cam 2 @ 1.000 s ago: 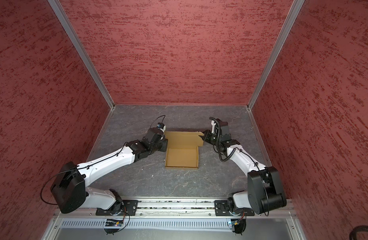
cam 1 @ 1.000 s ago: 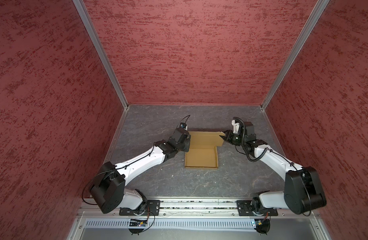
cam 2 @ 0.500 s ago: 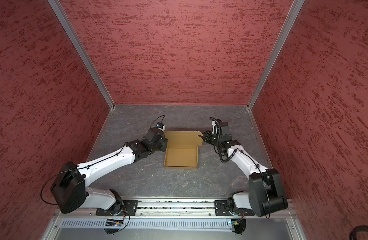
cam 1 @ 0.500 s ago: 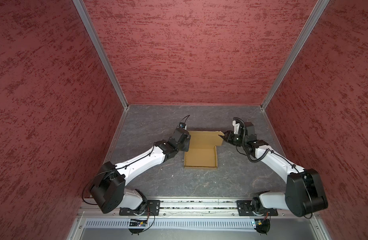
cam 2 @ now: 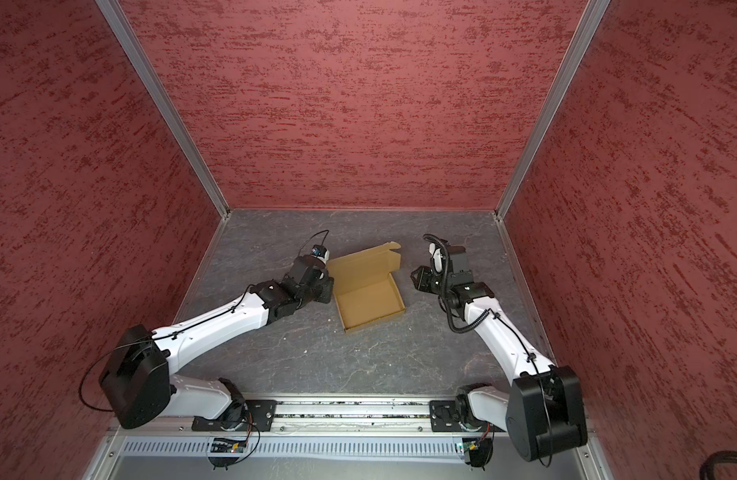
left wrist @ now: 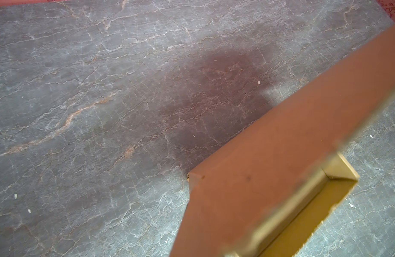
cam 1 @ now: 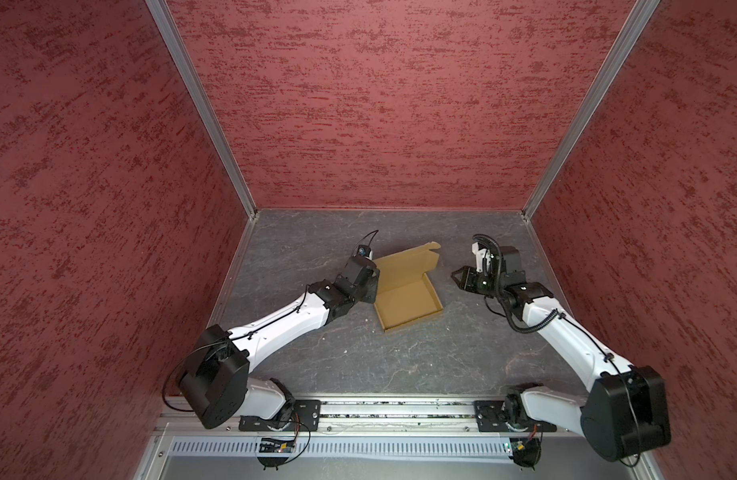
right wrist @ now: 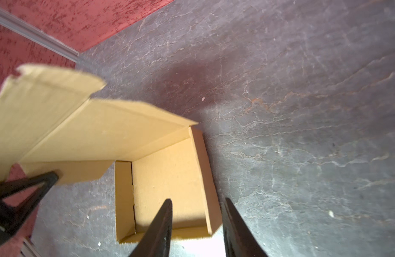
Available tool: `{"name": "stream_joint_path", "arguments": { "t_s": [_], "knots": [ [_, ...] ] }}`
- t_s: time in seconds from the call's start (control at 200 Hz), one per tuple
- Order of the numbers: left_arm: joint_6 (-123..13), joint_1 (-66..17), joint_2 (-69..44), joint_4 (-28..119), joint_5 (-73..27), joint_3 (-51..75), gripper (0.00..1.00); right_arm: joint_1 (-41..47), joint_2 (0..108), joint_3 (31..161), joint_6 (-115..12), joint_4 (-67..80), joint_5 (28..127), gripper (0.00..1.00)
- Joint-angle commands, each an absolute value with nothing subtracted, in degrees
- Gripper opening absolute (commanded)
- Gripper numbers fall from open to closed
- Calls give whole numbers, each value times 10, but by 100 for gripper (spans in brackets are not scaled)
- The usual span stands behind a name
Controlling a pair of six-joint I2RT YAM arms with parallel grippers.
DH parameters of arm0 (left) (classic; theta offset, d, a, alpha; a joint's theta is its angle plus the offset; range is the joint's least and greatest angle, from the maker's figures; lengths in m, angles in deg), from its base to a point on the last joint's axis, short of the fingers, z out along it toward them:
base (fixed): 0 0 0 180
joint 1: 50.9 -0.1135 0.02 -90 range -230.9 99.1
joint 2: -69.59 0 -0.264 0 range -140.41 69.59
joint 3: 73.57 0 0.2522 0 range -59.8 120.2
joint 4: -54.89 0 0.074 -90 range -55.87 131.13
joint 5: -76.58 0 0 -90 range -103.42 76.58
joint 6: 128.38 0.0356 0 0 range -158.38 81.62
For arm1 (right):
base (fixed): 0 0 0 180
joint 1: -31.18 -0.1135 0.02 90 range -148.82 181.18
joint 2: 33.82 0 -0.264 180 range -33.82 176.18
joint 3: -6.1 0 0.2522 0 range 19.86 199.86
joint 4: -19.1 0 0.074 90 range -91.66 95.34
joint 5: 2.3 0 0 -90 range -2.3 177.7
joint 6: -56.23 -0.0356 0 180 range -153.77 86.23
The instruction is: Fold the paper box
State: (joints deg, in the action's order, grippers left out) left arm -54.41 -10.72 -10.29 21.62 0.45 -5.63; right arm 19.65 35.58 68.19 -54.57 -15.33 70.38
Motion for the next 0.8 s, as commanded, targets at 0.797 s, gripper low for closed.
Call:
{"name": "stream_joint_path", "arguments": {
  "t_s": [0.797],
  "knots": [
    [-493,-120,-93,242,-51,-58,0,198,510,836,-294,-126,598,55]
  ]
}}
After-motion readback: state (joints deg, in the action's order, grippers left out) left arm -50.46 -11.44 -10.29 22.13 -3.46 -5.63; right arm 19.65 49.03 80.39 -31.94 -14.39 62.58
